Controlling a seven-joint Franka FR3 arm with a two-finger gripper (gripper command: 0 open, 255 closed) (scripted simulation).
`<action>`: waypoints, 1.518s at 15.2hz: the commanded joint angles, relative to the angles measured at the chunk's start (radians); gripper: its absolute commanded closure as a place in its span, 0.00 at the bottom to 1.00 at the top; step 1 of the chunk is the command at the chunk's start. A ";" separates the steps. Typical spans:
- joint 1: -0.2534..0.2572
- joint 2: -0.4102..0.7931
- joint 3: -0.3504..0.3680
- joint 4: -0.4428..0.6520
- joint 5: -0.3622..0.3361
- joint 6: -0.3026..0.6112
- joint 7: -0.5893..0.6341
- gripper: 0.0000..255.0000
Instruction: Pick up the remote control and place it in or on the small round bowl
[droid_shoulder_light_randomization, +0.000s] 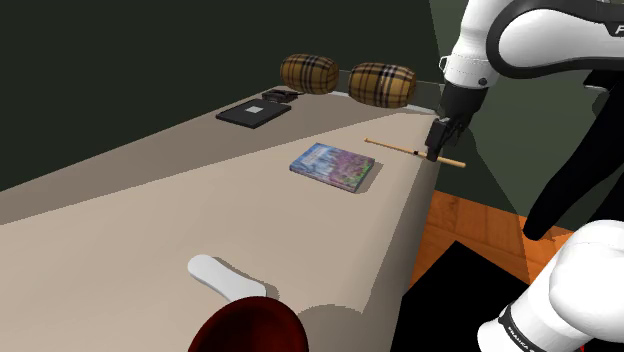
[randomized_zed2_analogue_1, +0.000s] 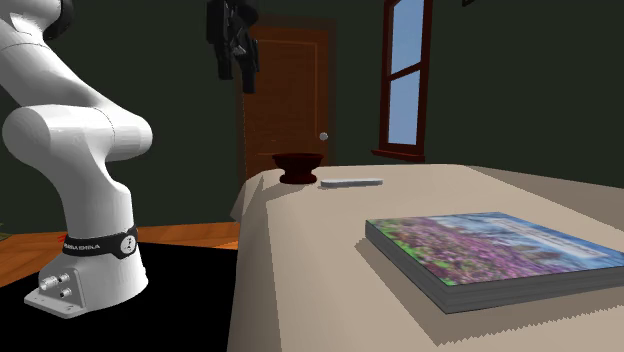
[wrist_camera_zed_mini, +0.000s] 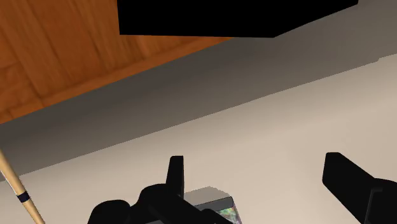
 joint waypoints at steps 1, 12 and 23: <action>0.000 0.000 0.000 0.000 0.000 0.000 0.000 0.00; 0.087 0.246 0.178 0.048 0.097 0.180 0.155 0.00; 0.142 0.573 0.346 0.219 0.087 0.320 0.320 0.00</action>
